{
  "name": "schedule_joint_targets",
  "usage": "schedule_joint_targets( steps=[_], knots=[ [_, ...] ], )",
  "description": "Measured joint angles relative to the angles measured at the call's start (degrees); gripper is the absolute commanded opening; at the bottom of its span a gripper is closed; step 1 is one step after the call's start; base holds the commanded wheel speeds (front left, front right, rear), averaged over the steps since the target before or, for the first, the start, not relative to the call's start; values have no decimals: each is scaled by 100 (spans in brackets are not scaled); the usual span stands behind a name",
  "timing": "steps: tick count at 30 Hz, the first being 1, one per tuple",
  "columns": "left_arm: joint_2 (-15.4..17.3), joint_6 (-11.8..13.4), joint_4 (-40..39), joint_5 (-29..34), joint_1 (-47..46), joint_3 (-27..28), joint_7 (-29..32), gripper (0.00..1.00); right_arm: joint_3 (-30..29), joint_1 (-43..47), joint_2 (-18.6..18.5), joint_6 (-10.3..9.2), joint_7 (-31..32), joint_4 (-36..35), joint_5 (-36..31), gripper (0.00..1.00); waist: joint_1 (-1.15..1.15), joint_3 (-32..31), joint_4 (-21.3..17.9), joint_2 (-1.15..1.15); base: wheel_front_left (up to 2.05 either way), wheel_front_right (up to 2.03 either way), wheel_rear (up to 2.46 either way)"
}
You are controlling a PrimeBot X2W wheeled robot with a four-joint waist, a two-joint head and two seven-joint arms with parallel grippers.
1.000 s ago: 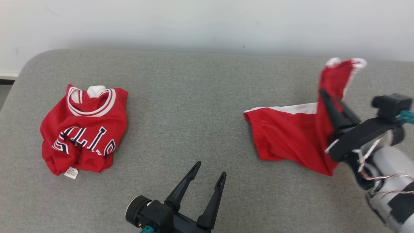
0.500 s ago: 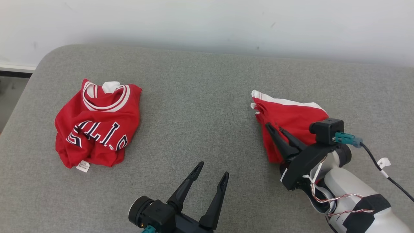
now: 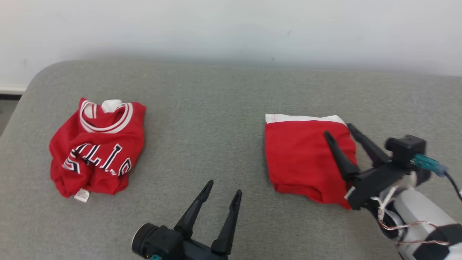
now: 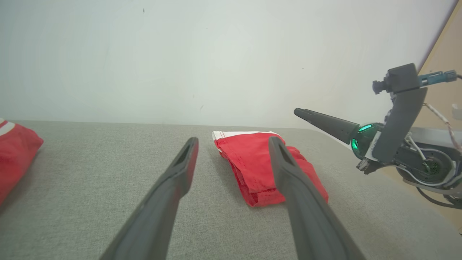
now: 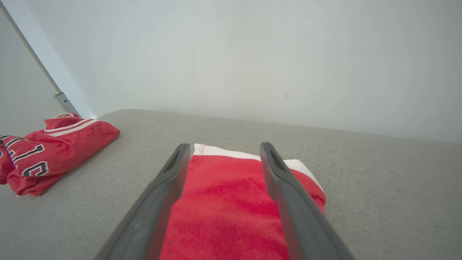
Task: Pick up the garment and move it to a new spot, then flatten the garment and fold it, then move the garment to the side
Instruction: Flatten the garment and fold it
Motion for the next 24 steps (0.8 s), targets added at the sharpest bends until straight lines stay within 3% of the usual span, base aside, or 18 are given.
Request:
schedule_joint_targets(
  steps=[9,17,24],
  knots=[
    [-16,361,-234,98,441,688,0,100,-888,826,74,0,-237,-401,-877,100,0,-195,-435,0,0,0,0],
    [-30,655,-465,214,855,1240,0,100,-1820,1879,692,0,-271,-953,-1803,100,0,-510,-667,0,0,0,0],
    [-35,735,-705,504,1169,1504,0,100,-2412,2668,1147,0,-285,-1488,-2439,100,0,-704,-766,0,0,0,0]
  ],
)
